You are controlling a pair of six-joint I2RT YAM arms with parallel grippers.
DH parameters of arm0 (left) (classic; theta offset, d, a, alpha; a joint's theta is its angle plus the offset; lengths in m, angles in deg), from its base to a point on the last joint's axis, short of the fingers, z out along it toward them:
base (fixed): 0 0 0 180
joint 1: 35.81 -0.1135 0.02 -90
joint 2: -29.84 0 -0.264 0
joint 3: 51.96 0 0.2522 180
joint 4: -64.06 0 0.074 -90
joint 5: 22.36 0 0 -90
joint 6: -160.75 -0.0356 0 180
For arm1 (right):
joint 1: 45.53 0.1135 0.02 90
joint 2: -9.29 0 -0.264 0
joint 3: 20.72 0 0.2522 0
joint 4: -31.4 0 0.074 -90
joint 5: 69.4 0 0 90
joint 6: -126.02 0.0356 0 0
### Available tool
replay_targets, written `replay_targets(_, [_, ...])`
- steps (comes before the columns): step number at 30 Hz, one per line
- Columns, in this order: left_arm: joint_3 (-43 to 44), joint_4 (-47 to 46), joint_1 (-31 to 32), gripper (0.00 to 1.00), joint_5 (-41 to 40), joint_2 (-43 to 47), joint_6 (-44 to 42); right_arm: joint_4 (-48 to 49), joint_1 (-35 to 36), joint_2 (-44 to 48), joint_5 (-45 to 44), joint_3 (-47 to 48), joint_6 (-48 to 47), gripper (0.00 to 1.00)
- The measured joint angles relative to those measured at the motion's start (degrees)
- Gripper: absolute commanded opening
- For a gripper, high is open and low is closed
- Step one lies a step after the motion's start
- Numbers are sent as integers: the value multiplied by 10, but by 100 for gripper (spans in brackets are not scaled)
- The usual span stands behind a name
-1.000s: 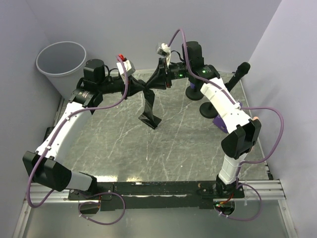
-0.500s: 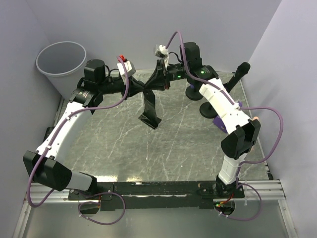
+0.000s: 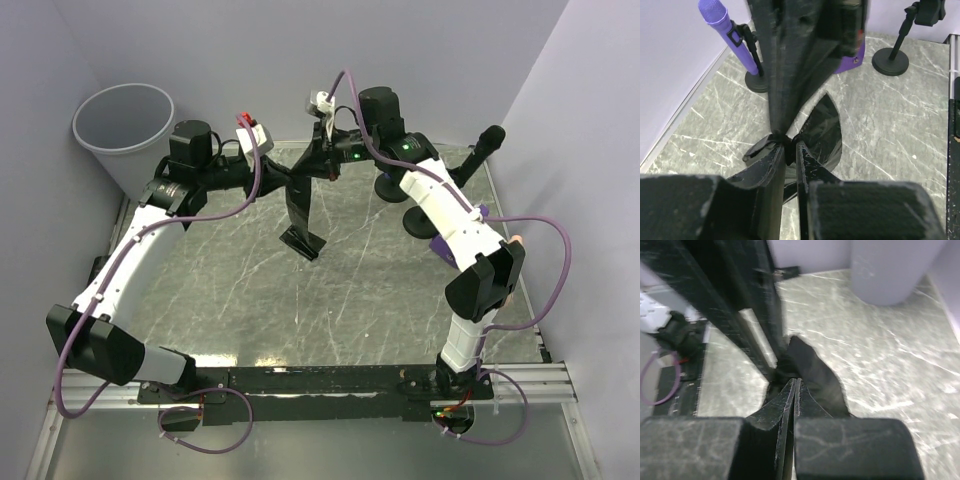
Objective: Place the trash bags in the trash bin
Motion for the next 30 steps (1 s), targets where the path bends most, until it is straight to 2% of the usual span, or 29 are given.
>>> replay_targets(3, [0, 0, 1, 13, 1, 2, -2, 2, -2, 0, -26, 0, 0, 0])
replay_targets(7, [0, -2, 1, 3, 1, 5, -2, 2, -4, 0, -36, 0, 0, 0])
replay_targets(8, [0, -2, 1, 1, 1, 5, -2, 2, -4, 0, -34, 0, 0, 3])
replay_targets(13, [-4, -8, 1, 2, 0, 5, -3, -1, -5, 0, 18, -2, 2, 31])
replay_targets(15, [-6, -8, 1, 4, 0, 6, -3, -1, -5, 0, 36, -4, 0, 35])
replay_targets(21, [-6, -7, 1, 10, 3, 6, -2, -7, -3, 0, 49, -2, -10, 35])
replay_targets(26, [-6, -6, 0, 11, 10, 6, -9, -11, 9, -2, 40, 1, -21, 29])
replay_targets(27, [-6, -3, 0, 10, 10, 6, -12, -11, 12, -2, 38, 2, -22, 27])
replay_targets(28, [-6, 0, -1, 10, 10, 6, -13, -12, 13, -3, 37, 2, -23, 21])
replay_targets(30, [-6, -1, -2, 2, 9, 6, -17, -14, 14, -8, 38, 9, -26, 10])
